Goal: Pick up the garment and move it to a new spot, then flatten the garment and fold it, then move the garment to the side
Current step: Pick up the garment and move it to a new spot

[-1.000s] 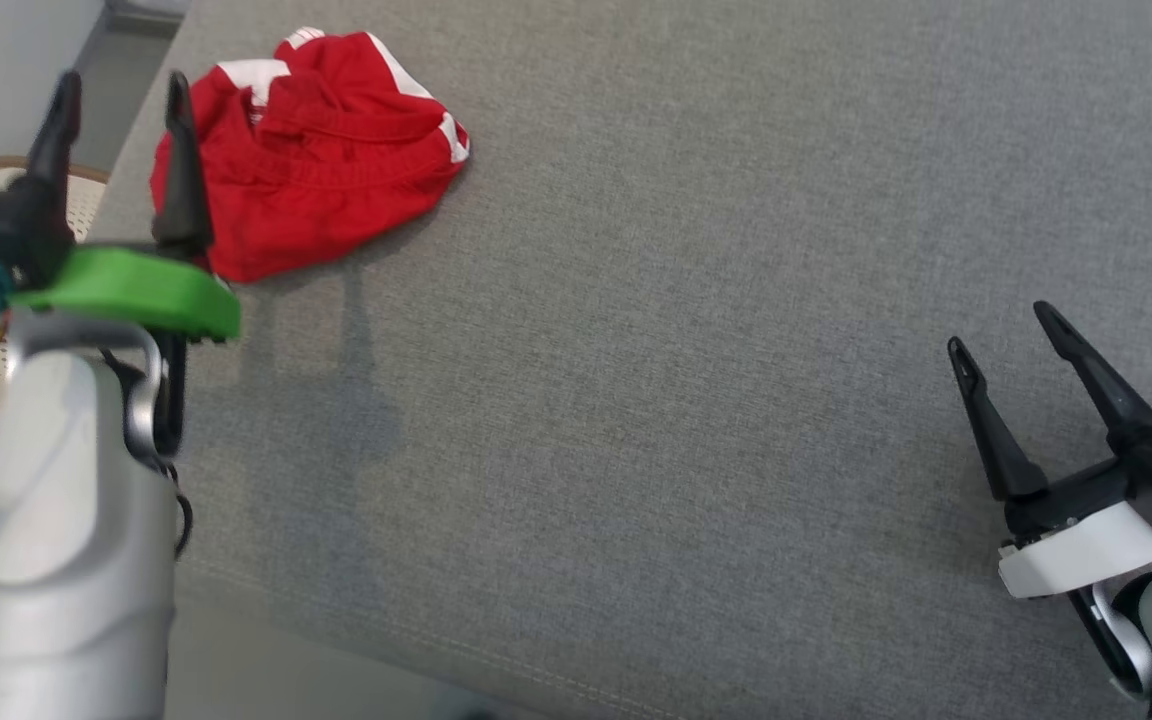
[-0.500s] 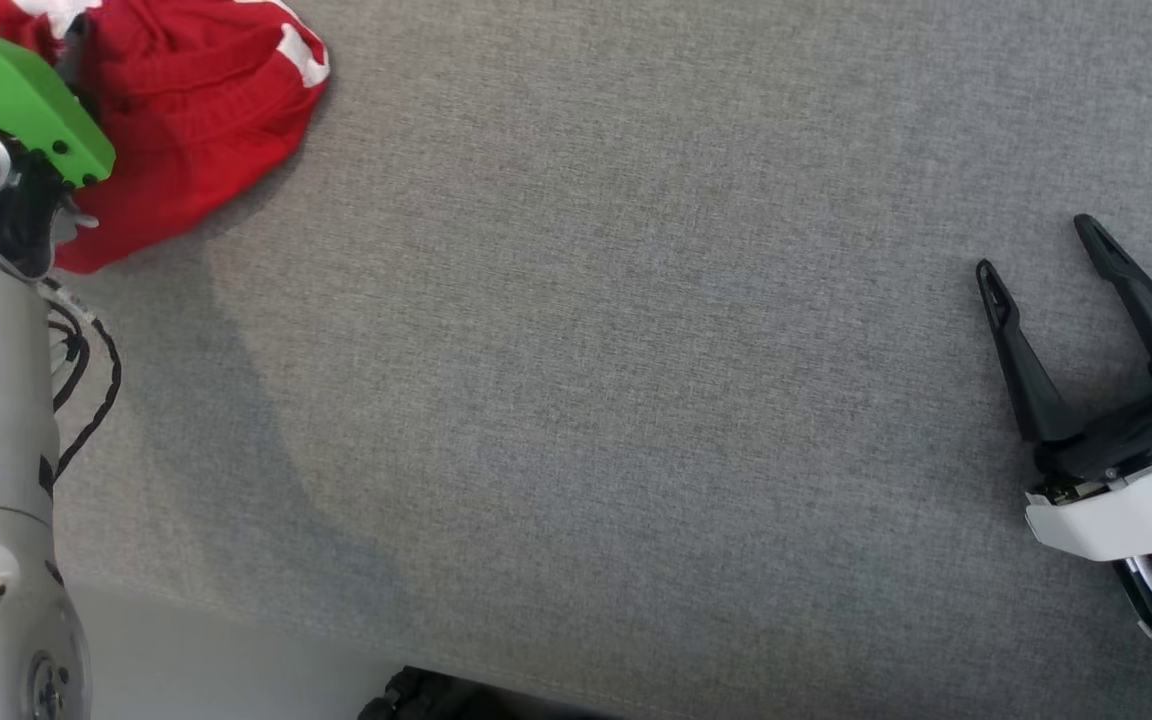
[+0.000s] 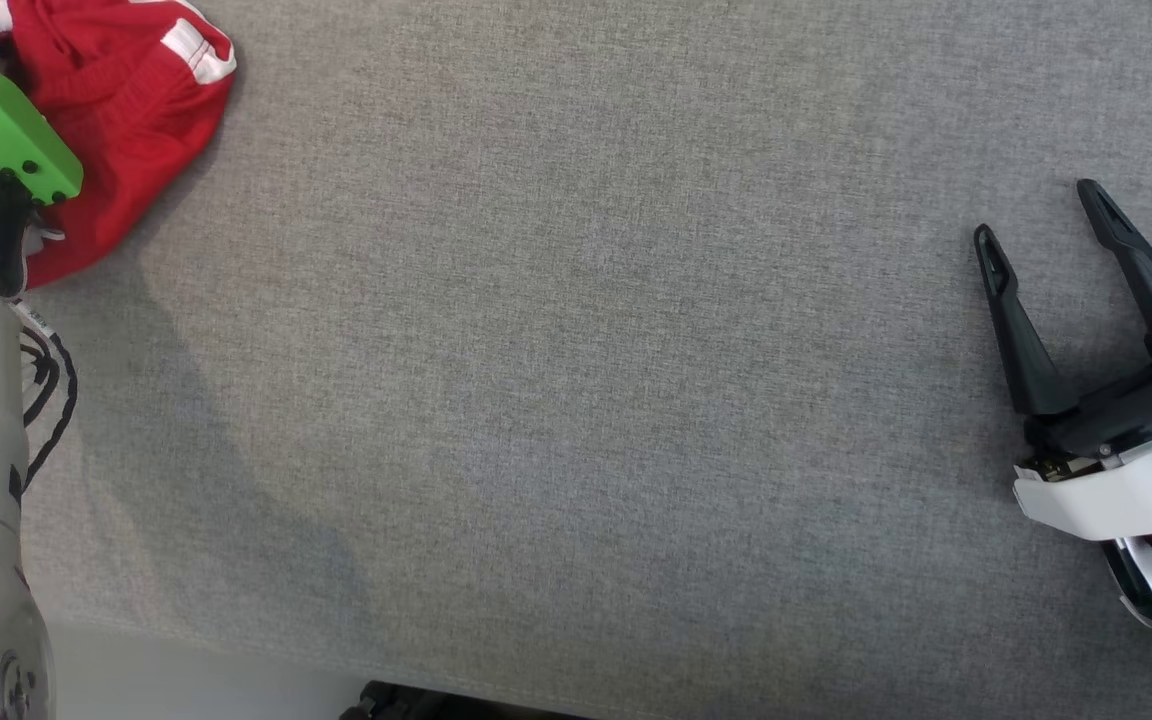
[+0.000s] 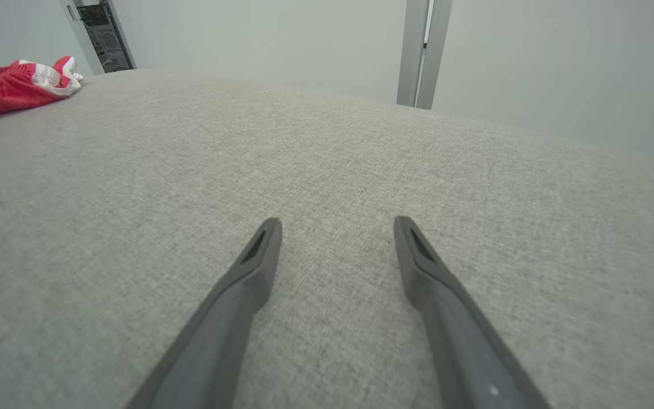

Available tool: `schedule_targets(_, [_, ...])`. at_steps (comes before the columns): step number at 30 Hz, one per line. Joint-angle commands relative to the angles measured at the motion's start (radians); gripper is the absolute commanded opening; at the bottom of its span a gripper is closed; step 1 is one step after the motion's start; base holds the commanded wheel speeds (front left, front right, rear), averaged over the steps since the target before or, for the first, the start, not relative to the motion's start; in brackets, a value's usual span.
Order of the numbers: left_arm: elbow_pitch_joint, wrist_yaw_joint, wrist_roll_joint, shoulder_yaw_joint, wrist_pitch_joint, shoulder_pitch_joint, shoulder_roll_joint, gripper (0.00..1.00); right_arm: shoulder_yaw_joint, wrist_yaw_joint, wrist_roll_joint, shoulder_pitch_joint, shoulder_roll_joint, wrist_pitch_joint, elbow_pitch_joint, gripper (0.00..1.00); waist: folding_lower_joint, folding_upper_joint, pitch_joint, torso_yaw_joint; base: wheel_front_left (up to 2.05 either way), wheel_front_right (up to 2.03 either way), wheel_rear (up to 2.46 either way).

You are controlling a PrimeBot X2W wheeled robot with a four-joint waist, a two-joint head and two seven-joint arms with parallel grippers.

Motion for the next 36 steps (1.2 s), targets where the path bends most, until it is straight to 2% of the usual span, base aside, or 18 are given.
schedule_targets(1, [-0.006, -0.006, -0.004, -0.006, -0.037, 0.022, 0.008, 0.0, 0.01, -0.004, -0.001, 0.023, 0.004, 0.019, 0.072, 1.0, 0.0, 0.0, -0.019, -0.005, 0.0, 0.0, 0.0])
schedule_targets(5, [-0.066, -0.007, -0.022, -0.046, -0.165, 0.031, 0.012, 0.0, 0.031, -0.003, 0.006, 0.007, 0.032, 0.018, 0.082, 1.0, 0.0, 0.0, -0.065, -0.017, 0.0, 0.0, 0.0])
schedule_targets(8, [-0.13, -0.005, -0.043, -0.106, -0.228, 0.062, 0.037, 0.0, 0.046, -0.002, 0.011, -0.01, 0.059, 0.013, 0.088, 1.0, 0.0, 0.0, -0.118, -0.037, 0.0, 0.0, 0.0])
schedule_targets(15, [-0.356, -0.006, -0.11, -0.291, -0.287, 0.138, 0.124, 0.0, 0.063, -0.003, 0.023, -0.023, 0.135, 0.011, 0.111, 1.0, 0.0, 0.0, -0.251, -0.122, 0.0, 0.0, 0.0])
schedule_targets(20, [-0.559, -0.005, -0.156, -0.408, -0.263, 0.191, 0.19, 0.0, 0.059, -0.003, 0.03, -0.006, 0.185, 0.011, 0.125, 1.0, 0.0, 0.0, -0.326, -0.205, 0.0, 0.0, 0.0])
schedule_targets(25, [-0.755, -0.005, -0.185, -0.485, -0.197, 0.24, 0.258, 0.0, 0.058, -0.003, 0.03, 0.014, 0.228, 0.011, 0.131, 1.0, 0.0, 0.0, -0.382, -0.304, 0.0, 0.0, 0.0])
schedule_targets(32, [-0.955, -0.005, -0.212, -0.563, -0.094, 0.308, 0.294, 0.0, 0.044, -0.003, 0.031, 0.034, 0.267, 0.011, 0.127, 1.0, 0.0, 0.0, -0.422, -0.436, 0.0, 0.0, 0.0])
schedule_targets(36, [-1.041, -0.005, -0.22, -0.643, -0.039, 0.335, 0.303, 0.0, 0.038, -0.003, 0.03, 0.038, 0.282, 0.011, 0.123, 1.0, 0.0, 0.0, -0.424, -0.496, 0.0, 0.0, 0.0])
